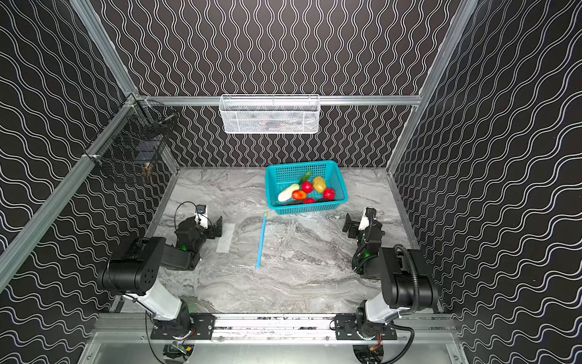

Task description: Place the food in the zip-top bag and seal the zipper

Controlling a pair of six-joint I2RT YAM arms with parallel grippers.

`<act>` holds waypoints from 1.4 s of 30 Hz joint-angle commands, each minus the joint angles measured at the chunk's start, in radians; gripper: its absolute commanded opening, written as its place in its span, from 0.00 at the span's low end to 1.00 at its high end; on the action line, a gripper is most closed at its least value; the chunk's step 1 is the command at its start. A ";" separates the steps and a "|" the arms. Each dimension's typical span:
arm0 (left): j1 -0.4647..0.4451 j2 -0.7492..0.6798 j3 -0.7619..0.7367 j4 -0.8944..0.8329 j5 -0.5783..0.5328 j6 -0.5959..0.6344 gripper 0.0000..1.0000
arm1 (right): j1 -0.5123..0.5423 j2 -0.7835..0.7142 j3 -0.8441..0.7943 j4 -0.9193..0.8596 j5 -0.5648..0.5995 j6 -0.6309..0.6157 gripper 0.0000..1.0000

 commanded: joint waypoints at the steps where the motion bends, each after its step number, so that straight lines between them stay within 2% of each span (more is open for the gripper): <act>1: 0.000 0.001 0.007 -0.002 -0.003 0.006 0.99 | 0.001 -0.003 0.002 0.021 -0.007 -0.012 1.00; 28: -0.003 0.001 0.005 0.002 -0.008 0.007 0.99 | 0.001 -0.003 0.002 0.020 -0.013 -0.009 1.00; 42: -0.003 0.003 0.004 0.008 -0.010 0.007 0.99 | 0.006 -0.006 -0.001 0.024 0.035 -0.007 0.99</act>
